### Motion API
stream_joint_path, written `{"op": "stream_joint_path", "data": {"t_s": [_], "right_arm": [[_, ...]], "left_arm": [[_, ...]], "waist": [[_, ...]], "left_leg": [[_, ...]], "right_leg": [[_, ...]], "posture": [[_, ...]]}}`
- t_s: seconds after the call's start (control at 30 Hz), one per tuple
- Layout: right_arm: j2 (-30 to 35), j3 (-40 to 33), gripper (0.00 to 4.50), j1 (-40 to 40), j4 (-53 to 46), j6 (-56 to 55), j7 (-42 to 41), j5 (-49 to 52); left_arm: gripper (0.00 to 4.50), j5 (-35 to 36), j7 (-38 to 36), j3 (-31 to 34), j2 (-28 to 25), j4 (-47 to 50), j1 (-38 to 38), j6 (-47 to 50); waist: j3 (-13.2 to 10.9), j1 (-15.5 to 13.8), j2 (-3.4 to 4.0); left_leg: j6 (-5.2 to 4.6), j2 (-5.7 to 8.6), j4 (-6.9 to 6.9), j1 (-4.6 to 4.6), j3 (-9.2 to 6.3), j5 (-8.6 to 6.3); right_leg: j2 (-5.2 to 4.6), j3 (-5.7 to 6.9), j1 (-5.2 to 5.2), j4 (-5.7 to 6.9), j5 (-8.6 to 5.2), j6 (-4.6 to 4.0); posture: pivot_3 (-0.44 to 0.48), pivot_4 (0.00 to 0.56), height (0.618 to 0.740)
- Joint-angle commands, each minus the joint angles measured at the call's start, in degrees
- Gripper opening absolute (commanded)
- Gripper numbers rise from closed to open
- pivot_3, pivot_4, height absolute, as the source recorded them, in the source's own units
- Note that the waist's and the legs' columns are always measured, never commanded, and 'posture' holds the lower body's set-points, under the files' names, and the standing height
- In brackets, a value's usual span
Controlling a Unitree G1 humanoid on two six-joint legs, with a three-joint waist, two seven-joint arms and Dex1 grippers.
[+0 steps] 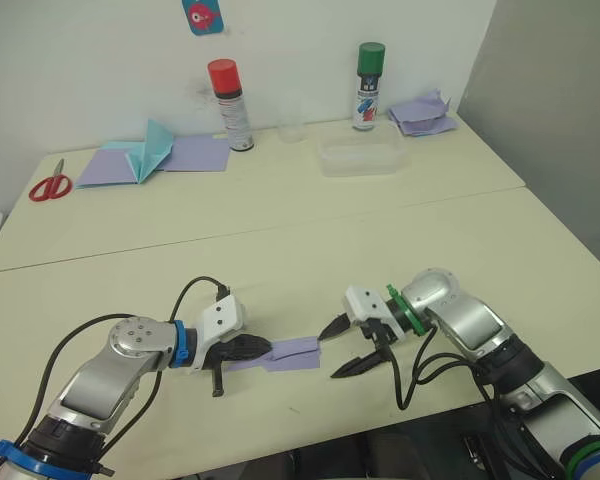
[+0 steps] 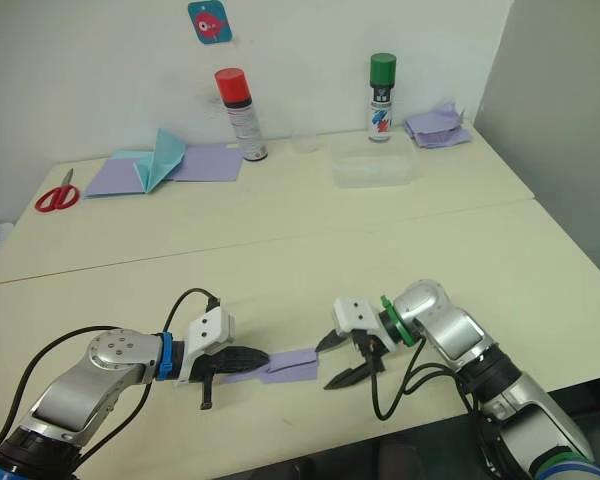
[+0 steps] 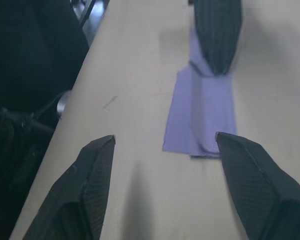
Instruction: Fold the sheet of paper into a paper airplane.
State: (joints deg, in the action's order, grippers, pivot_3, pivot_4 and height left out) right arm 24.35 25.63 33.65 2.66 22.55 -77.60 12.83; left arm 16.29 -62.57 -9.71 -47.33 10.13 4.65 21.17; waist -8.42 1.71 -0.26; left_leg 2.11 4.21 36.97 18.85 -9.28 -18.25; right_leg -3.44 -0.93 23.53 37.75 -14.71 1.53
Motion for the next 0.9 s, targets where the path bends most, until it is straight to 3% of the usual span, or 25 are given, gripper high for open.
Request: {"op": "stream_joint_path", "data": {"t_s": [0.03,0.2,0.57,0.9], "right_arm": [[-4.6,-3.6,1.97,1.8,0.9,2.3,7.0,1.4],[-8.8,-0.5,0.08,0.2,3.3,0.5,11.3,-2.0],[-11.1,5.8,0.03,0.5,11.4,-8.4,12.3,-9.8],[-6.9,7.0,0.03,-0.2,13.1,-9.8,10.7,-14.1]], "left_arm": [[0.00,-3.2,-0.1,-2.7,-0.5,-2.6,-1.5,0.6],[0.00,-3.5,-0.1,-2.9,-0.6,-3.0,-1.1,0.2],[0.00,-4.4,-0.6,-3.2,-1.5,-3.1,-1.2,-0.4],[0.00,-4.7,-0.4,-3.8,-1.3,-3.0,-1.2,-0.4]], "waist": [[0.0,0.0,0.00],[0.0,-0.1,-0.01],[0.0,0.0,0.00],[0.1,0.0,0.05]], "left_leg": [[0.00,0.00,0.00,0.00,0.00,0.00],[0.14,0.11,0.00,0.03,0.00,0.03],[0.07,0.07,0.01,0.00,0.04,-0.04],[0.07,0.09,0.01,-0.01,0.04,-0.05]], "right_leg": [[0.00,0.00,0.00,0.01,0.00,0.00],[-0.06,-0.04,0.02,-0.01,0.01,-0.02],[0.00,-0.03,0.02,0.00,0.00,-0.01],[0.11,-0.04,0.00,-0.01,0.00,-0.01]], "posture": [[0.000,0.150,0.740],[0.000,0.150,0.740],[0.000,0.150,0.740],[0.000,0.150,0.740]]}}
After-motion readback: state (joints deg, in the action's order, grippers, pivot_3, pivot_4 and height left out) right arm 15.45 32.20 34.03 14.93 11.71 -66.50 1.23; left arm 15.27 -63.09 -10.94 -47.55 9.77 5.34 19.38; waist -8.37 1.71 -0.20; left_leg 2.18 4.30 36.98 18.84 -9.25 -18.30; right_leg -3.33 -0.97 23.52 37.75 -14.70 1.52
